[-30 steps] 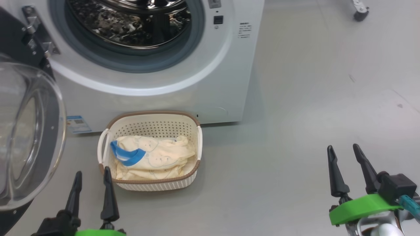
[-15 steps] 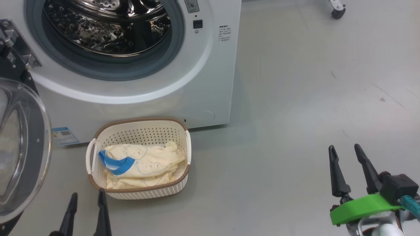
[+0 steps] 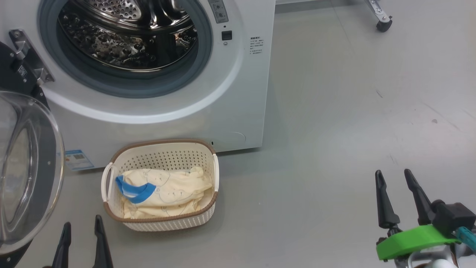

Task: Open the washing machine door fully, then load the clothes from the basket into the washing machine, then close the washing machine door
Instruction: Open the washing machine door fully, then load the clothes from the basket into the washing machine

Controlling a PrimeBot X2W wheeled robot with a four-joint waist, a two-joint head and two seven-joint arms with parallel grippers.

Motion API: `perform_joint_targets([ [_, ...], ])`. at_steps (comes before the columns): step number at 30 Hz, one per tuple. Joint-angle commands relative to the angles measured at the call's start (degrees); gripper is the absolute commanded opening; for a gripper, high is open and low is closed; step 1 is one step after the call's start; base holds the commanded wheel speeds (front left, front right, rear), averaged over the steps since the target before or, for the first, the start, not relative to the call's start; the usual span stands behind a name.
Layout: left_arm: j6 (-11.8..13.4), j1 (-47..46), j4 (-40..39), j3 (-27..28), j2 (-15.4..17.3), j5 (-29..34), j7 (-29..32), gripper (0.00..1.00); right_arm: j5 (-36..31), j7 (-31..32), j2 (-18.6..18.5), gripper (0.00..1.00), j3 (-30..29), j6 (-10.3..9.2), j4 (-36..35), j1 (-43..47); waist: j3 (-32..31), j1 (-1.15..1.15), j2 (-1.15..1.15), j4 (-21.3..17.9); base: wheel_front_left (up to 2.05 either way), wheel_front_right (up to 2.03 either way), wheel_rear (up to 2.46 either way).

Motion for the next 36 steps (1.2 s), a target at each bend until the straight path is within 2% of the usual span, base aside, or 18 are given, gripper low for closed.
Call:
perform_joint_targets([
  [1,0.1,-0.7,-1.7,2.1,0.1,0.3,-0.6,1.00,-0.1,-0.5,-0.6,1.00,1.0,0.21,-2.3,-1.3,0.0,0.00,0.00,0.1,0.00,0.00,0.00],
  [25,-1.3,-1.2,-0.6,2.4,0.1,-0.2,-0.6,1.00,0.1,-0.5,-0.6,1.00,1.5,0.21,-2.1,-1.9,0.7,0.00,0.00,-0.1,0.01,-0.01,0.00],
  [36,-1.9,-1.2,0.0,2.3,0.1,-0.1,-0.6,1.00,0.3,-0.5,-0.6,1.00,1.4,0.21,-2.1,-2.0,0.8,0.00,0.00,-0.3,1.06,-1.06,0.00],
])
